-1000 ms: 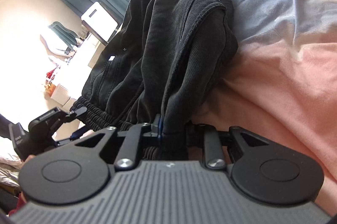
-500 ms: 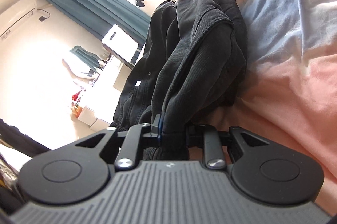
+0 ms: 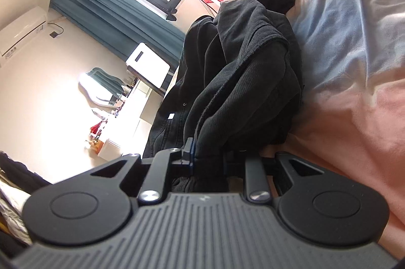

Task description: Fold clothes

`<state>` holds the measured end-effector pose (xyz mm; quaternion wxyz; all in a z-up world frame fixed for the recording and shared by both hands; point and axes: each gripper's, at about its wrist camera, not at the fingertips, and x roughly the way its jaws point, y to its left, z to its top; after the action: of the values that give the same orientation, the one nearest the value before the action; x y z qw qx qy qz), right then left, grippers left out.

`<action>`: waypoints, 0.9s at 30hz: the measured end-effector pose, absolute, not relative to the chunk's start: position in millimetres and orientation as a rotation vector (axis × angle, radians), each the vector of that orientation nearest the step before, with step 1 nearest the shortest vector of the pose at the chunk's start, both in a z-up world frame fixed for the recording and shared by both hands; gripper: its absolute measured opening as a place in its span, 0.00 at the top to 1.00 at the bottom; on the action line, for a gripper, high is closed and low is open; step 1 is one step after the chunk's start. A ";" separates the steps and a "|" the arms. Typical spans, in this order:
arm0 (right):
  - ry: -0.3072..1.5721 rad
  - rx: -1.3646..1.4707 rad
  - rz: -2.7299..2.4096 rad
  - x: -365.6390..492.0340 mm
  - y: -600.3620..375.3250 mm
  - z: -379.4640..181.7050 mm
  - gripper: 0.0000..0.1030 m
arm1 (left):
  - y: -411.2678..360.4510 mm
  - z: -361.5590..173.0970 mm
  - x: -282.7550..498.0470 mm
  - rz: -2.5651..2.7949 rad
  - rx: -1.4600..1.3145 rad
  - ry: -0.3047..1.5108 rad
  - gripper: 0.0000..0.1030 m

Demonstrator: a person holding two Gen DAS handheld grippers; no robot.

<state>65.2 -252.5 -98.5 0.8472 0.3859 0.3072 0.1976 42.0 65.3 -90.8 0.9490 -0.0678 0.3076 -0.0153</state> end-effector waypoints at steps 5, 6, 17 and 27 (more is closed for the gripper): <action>0.668 0.771 0.367 65.1 -249.1 -103.1 0.78 | 79.8 -74.2 26.7 0.053 -0.196 0.533 0.96; 0.672 0.763 0.367 65.0 -247.4 -103.2 0.78 | 79.4 -64.4 20.1 0.061 -0.184 0.480 0.96; 0.684 0.688 0.381 63.8 -241.4 -103.8 0.77 | -21.3 -0.8 71.5 -0.003 0.230 0.167 0.95; 0.731 0.711 0.376 68.2 -244.9 -119.1 0.78 | -67.1 -63.2 213.5 -0.283 0.190 0.621 0.83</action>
<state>68.2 -244.9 -119.1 0.8561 0.3381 0.3477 0.1788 213.5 -67.1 -63.2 0.9380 0.0931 0.3040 -0.1384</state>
